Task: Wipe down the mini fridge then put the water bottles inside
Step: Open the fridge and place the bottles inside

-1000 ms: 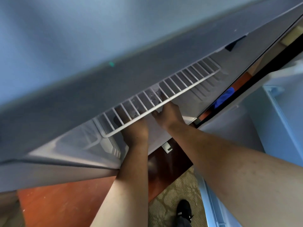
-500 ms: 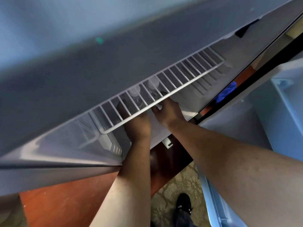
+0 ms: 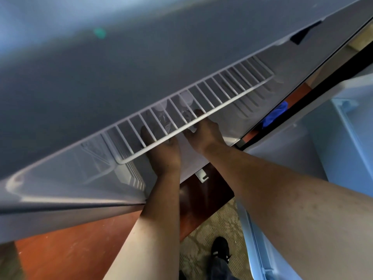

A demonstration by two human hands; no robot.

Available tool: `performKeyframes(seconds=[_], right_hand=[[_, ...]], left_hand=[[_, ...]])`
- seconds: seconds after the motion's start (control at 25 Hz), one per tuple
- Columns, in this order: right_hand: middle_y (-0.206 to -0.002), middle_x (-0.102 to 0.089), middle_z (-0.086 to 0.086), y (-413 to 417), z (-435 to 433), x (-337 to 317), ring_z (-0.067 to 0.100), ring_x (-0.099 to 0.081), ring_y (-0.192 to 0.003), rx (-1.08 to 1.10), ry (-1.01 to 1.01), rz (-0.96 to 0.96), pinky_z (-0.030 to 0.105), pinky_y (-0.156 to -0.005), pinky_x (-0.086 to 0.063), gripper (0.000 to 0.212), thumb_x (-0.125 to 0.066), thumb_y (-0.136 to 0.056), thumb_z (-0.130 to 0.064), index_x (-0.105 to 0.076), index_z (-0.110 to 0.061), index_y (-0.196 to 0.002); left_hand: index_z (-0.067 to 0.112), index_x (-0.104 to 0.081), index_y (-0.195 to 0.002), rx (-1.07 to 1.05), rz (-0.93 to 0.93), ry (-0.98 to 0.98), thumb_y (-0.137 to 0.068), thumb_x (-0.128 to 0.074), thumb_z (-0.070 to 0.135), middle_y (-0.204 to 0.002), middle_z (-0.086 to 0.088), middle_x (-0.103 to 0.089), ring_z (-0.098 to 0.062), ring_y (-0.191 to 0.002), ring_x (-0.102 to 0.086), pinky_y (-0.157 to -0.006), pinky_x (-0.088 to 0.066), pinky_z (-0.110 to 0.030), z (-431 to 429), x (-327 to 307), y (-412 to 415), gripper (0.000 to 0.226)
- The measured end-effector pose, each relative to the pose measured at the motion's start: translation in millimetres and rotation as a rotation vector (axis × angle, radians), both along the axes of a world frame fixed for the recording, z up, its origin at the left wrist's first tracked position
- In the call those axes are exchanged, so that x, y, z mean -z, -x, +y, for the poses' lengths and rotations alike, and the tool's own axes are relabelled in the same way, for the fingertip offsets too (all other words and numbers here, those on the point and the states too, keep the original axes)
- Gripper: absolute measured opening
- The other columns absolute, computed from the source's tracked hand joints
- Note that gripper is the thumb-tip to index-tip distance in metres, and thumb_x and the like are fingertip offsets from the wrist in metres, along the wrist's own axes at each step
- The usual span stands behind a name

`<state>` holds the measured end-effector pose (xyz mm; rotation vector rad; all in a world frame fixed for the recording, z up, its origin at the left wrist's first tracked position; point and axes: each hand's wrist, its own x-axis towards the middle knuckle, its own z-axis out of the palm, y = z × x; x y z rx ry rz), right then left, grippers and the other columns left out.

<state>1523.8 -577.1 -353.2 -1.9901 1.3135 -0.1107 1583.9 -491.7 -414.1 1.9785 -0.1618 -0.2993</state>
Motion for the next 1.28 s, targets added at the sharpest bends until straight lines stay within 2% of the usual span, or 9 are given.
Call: performKeyframes(seconds=[0.2, 0.36, 0.48, 0.56, 0.64, 0.8, 1.04, 1.16, 1.28], right_hand=[[-0.125, -0.069, 0.012, 13, 24, -1, 0.030, -0.064, -0.119, 0.103, -0.056, -0.096, 0.031, -0.096, -0.050, 0.059, -0.068, -0.095, -0.019, -0.044, -0.017, -0.149], [-0.112, -0.070, 0.006, 39, 52, -8, 0.025, -0.066, -0.107, 0.275, -0.075, -0.186, 0.030, -0.090, -0.052, 0.048, -0.066, -0.095, -0.014, -0.051, -0.020, -0.139], [-0.096, -0.068, 0.000, 66, 74, -32, 0.018, -0.068, -0.085, 0.408, -0.062, -0.284, 0.023, -0.069, -0.054, 0.032, -0.066, -0.093, -0.012, -0.060, -0.018, -0.124], [-0.090, -0.069, 0.001, 81, 88, -53, 0.013, -0.066, -0.075, 0.460, -0.041, -0.346, 0.017, -0.061, -0.052, 0.023, -0.067, -0.092, -0.011, -0.065, -0.017, -0.114], [-0.084, -0.067, -0.002, 94, 101, -78, 0.019, -0.067, -0.077, 0.460, 0.010, -0.410, 0.024, -0.069, -0.052, 0.018, -0.067, -0.090, -0.010, -0.068, -0.020, -0.106], [-0.077, -0.065, -0.011, 122, 127, -129, 0.013, -0.069, -0.073, 0.377, 0.108, -0.522, 0.021, -0.062, -0.046, 0.024, -0.066, -0.087, -0.013, -0.065, -0.037, -0.091], [-0.083, -0.073, -0.008, 194, 193, -211, 0.016, -0.073, -0.077, 0.122, 0.223, -0.714, 0.037, -0.068, -0.062, 0.015, -0.067, -0.088, -0.020, -0.069, -0.034, -0.092], [-0.078, -0.072, -0.013, 253, 221, -253, 0.004, -0.070, -0.068, -0.023, 0.317, -0.815, 0.016, -0.059, -0.053, 0.014, -0.068, -0.090, -0.020, -0.070, -0.034, -0.093], [-0.077, -0.070, -0.017, 321, 235, -287, -0.004, -0.064, -0.064, -0.093, 0.461, -0.838, 0.006, -0.060, -0.047, 0.012, -0.070, -0.089, -0.020, -0.072, -0.032, -0.092]], left_hand=[[0.001, -0.035, -0.155, 0.004, 0.197, 0.007, -0.089, -0.071, 0.009, -0.153, -0.023, -0.047, -0.035, -0.143, -0.045, -0.118, -0.038, -0.044, 23, -10, 23, 0.075], [0.014, -0.037, -0.154, 0.068, 0.375, -0.024, -0.096, -0.066, 0.018, -0.148, -0.011, -0.056, -0.025, -0.131, -0.056, -0.105, -0.045, -0.033, 58, -19, 51, 0.065], [0.019, -0.052, -0.139, 0.169, 0.502, 0.044, -0.099, -0.062, 0.016, -0.135, -0.007, -0.065, -0.015, -0.109, -0.060, -0.089, -0.041, -0.022, 80, -40, 64, 0.041], [0.028, -0.060, -0.123, 0.274, 0.483, 0.026, -0.101, -0.058, 0.019, -0.128, -0.003, -0.069, -0.012, -0.104, -0.063, -0.084, -0.046, -0.019, 91, -56, 73, 0.024], [0.034, -0.062, -0.114, 0.366, 0.458, 0.037, -0.101, -0.055, 0.021, -0.122, -0.001, -0.073, -0.015, -0.101, -0.069, -0.085, -0.055, -0.028, 102, -74, 87, 0.020], [0.035, -0.062, -0.115, 0.393, 0.443, 0.142, -0.095, -0.056, 0.025, -0.107, 0.000, -0.077, -0.024, -0.093, -0.075, -0.091, -0.060, -0.047, 123, -118, 115, 0.023], [0.034, -0.062, -0.118, 0.372, 0.264, 0.283, -0.087, -0.057, 0.036, -0.103, 0.002, -0.078, -0.015, -0.095, -0.076, -0.090, -0.061, -0.043, 175, -199, 180, 0.032], [0.031, -0.062, -0.121, 0.390, 0.164, 0.367, -0.091, -0.062, 0.035, -0.105, -0.001, -0.078, -0.019, -0.099, -0.076, -0.095, -0.060, -0.050, 196, -237, 229, 0.031], [0.032, -0.065, -0.121, 0.507, -0.007, 0.391, -0.092, -0.063, 0.039, -0.107, 0.004, -0.078, -0.011, -0.100, -0.075, -0.092, -0.060, -0.041, 210, -277, 281, 0.029]])
